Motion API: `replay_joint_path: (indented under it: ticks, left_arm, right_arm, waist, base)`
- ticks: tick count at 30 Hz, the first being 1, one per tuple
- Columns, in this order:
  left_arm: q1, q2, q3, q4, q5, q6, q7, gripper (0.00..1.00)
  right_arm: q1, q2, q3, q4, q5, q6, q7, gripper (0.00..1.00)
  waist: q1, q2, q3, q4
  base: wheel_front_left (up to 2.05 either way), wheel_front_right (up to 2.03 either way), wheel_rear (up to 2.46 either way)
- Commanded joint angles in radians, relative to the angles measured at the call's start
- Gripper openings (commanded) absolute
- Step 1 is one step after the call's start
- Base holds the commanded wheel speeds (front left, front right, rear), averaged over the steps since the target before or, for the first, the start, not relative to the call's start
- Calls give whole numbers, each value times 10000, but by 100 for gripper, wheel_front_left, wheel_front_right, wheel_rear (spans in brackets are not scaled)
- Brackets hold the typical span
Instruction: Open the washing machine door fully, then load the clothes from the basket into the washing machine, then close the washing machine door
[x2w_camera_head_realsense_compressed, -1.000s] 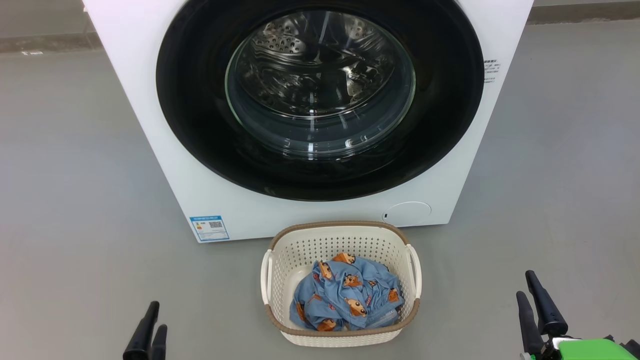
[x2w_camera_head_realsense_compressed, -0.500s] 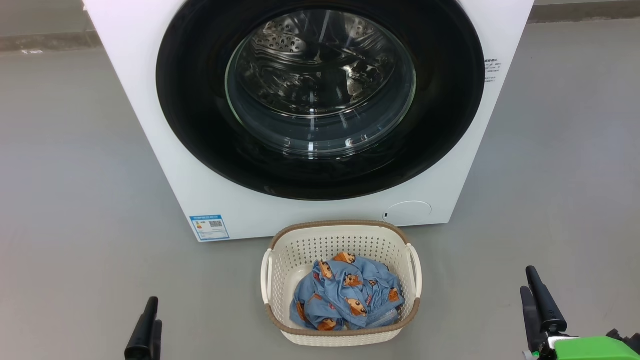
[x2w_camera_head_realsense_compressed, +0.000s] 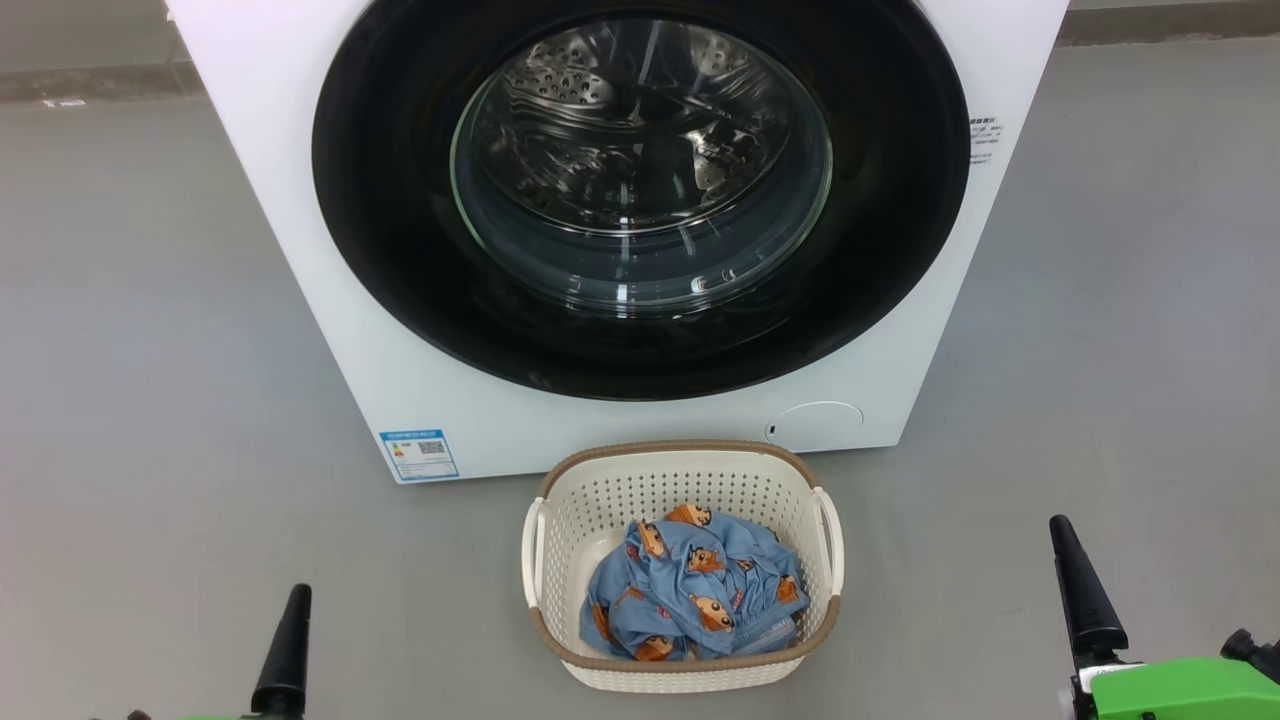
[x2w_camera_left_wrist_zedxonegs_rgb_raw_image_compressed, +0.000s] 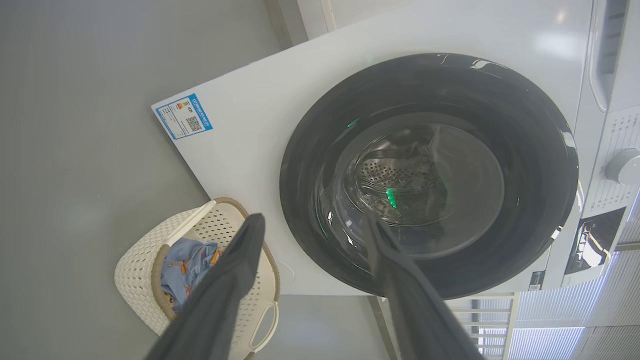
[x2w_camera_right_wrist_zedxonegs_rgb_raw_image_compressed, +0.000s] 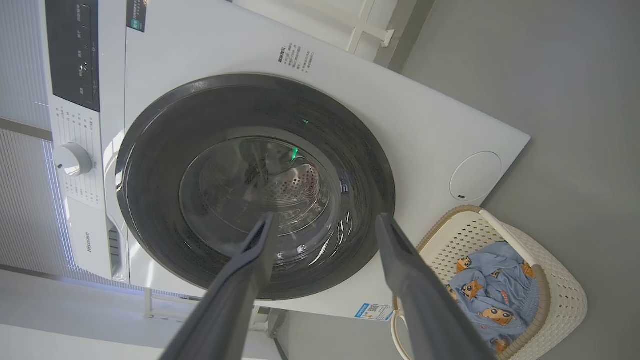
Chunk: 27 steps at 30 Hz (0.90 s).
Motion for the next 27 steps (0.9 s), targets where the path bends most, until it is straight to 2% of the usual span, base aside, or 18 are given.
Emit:
replay_joint_path:
  ticks: [1, 27]
  left_arm:
    - [-146, 164, 101, -336, 350, -58, -119, 100]
    - [-88, 224, -147, -804, 4345, -76, -854, 100]
  right_arm:
    - [-74, -172, 135, -365, -366, 6, -108, 100]
    - [67, -463, 449, -1007, -4146, 9, -839, 100]
  waist:
    - [-1, 0, -1, -1]
    - [-1, 0, -22, -8]
  base:
    - [0, 0, 0]
    - [0, 0, 0]
